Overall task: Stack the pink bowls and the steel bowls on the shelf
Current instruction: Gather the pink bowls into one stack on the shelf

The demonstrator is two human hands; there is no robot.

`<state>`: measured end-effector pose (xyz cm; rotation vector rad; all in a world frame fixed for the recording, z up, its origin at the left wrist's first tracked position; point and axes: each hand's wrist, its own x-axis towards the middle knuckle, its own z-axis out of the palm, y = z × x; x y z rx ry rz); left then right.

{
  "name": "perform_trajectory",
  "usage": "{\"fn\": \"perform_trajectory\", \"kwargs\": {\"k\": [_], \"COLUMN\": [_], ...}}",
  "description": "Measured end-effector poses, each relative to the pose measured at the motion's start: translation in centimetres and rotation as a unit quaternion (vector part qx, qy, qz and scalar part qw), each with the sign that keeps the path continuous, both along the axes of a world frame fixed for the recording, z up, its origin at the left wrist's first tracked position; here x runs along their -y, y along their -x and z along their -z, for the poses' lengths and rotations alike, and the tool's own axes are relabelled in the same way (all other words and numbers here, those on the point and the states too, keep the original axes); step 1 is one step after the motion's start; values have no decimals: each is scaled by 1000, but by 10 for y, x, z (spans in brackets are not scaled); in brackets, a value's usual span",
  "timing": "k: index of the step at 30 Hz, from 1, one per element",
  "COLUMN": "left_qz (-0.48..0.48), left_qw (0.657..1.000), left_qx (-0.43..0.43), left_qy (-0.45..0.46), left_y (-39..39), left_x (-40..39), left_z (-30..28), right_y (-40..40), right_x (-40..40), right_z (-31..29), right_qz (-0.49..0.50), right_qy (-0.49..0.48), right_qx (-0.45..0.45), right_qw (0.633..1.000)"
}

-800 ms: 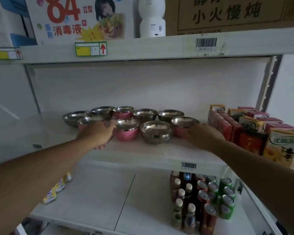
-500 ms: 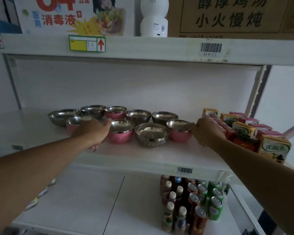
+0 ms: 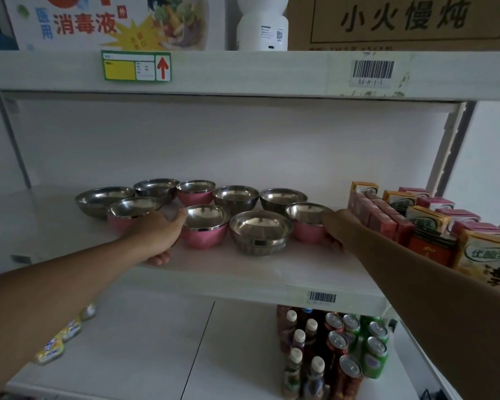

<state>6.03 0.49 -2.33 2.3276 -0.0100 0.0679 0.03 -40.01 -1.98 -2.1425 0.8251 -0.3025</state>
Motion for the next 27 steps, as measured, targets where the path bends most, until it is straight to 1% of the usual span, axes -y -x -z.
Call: {"fn": "perform_trajectory", "kwargs": {"k": [2,4,6,9,13,17,19,21,23,25,27], "left_qz": [-1,-1,-2,1,28,22,-2,-12,2,27,62], "left_qw": [1000,999,999,999,1000,999,1000,995,985,979,976], "left_qx": [-19,-30,-33,-32,-4,36,2,-81,-154,-174,-178], "left_qy": [16,22,21,12,-6,-10,19,53,75,102,106], "left_y": [0,0,0,1,-2,-3,-4,-2,0,-2,-3], "left_x": [4,8,10,6,-10,-30,-34,-29,-19,-5,10], "left_z": [2,2,2,-2,-3,-4,-6,-10,-16,-19,-17], "right_y": [-1,2,3,1,-1,-5,-7,-6,-3,1,4], "right_x": [2,4,2,-10,-55,-118,-141,-155,-159,-159,-156], "right_z": [-1,-5,-15,-40,-71,-90,-95,-97,-99,-100,-102], "right_qz": [13,37,54,49,-29,-107,-134,-146,-151,-153,-150], "right_qy": [-4,-18,-8,8,-11,3,5,8,7,3,2], "right_qx": [15,58,109,123,137,113,97,91,87,85,83], "right_qw": [1000,997,993,991,990,988,986,985,985,984,985]}}
